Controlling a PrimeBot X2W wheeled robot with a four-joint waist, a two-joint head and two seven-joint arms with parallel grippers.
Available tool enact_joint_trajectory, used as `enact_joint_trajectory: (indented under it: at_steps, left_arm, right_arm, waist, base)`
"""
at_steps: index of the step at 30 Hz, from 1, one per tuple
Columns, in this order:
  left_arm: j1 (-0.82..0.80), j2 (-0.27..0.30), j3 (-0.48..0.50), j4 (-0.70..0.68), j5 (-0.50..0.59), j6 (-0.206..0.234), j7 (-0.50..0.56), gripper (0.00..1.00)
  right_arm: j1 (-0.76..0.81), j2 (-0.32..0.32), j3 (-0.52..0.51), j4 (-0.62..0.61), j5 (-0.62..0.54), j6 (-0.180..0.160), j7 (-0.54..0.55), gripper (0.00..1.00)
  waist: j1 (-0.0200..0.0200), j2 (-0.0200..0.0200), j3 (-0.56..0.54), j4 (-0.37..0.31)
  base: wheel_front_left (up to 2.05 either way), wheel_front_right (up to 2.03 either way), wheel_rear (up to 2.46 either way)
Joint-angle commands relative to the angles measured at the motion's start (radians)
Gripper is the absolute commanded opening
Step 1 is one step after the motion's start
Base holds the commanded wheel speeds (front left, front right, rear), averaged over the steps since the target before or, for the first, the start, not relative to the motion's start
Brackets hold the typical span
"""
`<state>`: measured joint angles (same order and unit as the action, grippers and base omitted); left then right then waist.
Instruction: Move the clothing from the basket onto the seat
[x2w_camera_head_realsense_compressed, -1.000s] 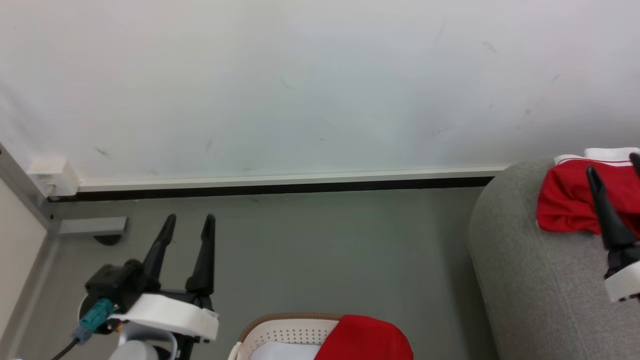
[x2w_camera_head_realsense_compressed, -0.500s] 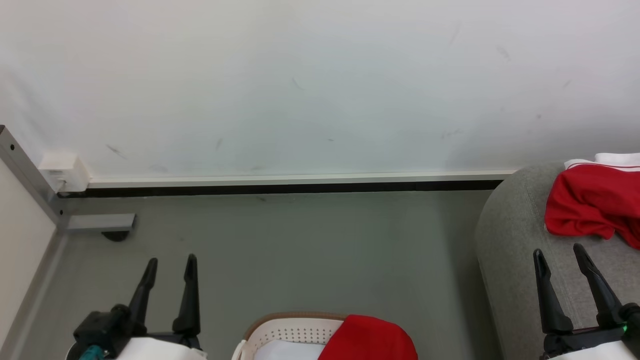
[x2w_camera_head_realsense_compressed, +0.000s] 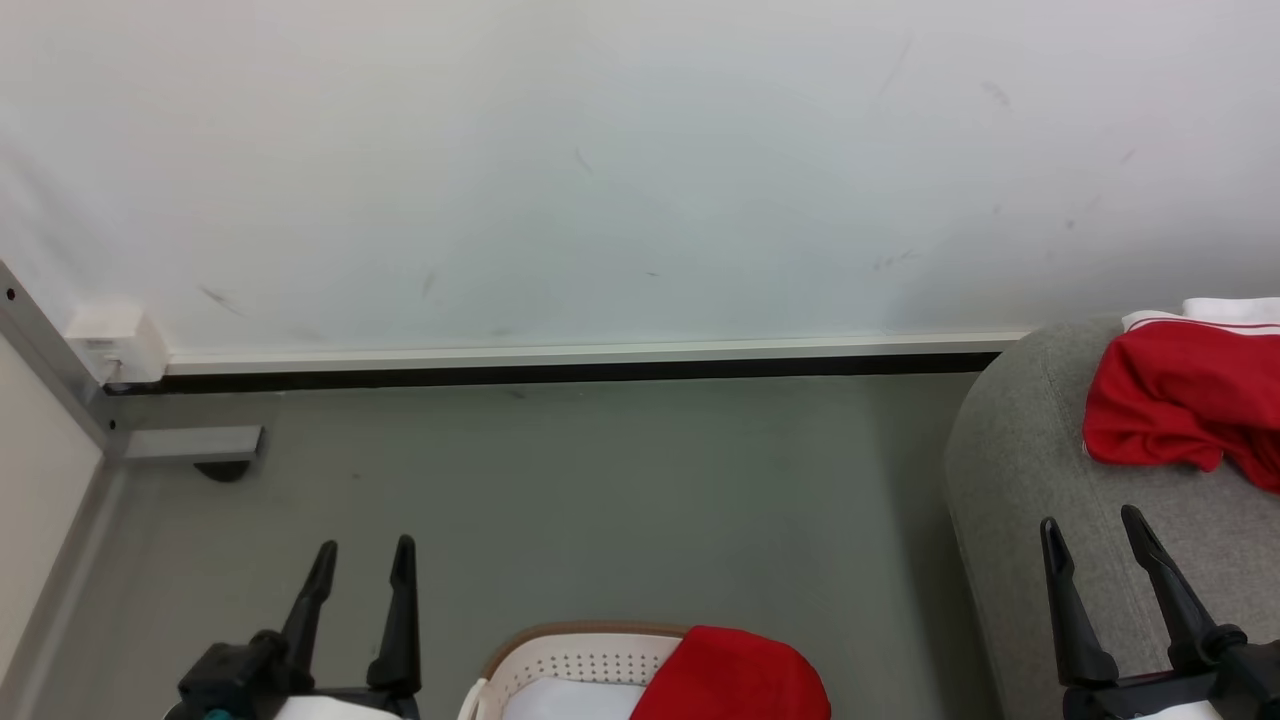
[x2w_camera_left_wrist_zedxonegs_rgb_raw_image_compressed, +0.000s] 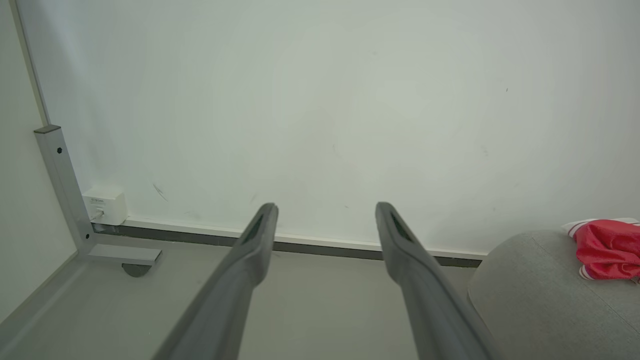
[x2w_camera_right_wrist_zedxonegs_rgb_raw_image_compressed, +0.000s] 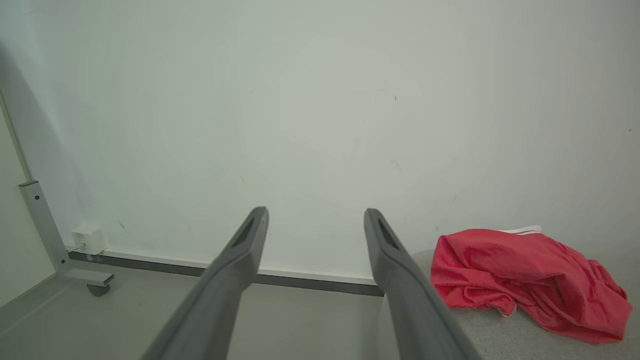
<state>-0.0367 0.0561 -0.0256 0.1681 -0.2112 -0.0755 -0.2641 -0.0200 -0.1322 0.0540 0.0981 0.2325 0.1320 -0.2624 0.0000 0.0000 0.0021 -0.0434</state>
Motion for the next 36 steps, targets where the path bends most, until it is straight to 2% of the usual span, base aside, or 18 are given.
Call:
enact_joint_trajectory:
  at_steps: [1, 19, 27, 36]
  left_arm:
    - [0.005, 0.001, 0.006, 0.005, 0.005, -0.005, -0.001, 1.0]
    - [-0.012, -0.004, 0.001, 0.024, 0.038, -0.026, -0.001, 1.0]
    - [-0.05, -0.004, -0.041, 0.044, 0.037, -0.038, -0.001, 1.0]
    - [-0.19, 0.033, -0.122, 0.137, 0.069, -0.053, 0.0, 1.0]
  right_arm:
    - [-0.008, -0.002, -0.001, 0.001, -0.004, -0.003, -0.003, 1.0]
    - [-0.032, -0.001, 0.022, 0.015, 0.016, -0.003, -0.003, 1.0]
    - [-0.078, -0.023, 0.049, 0.01, 0.005, -0.003, -0.002, 1.0]
    - [-0.192, 0.003, 0.064, -0.021, 0.015, -0.003, -0.002, 1.0]
  waist:
    - [0.0, 0.0, 0.0, -0.001]
    - [0.0, 0.0, 0.014, -0.027]
    - [0.0, 0.0, 0.066, -0.086]
    - [0.0, 0.0, 0.222, -0.189]
  base:
    - [0.0, 0.0, 0.0]
    - [0.0, 0.0, 0.0]
    - [0.0, 0.0, 0.0]
    - [0.0, 0.0, 0.0]
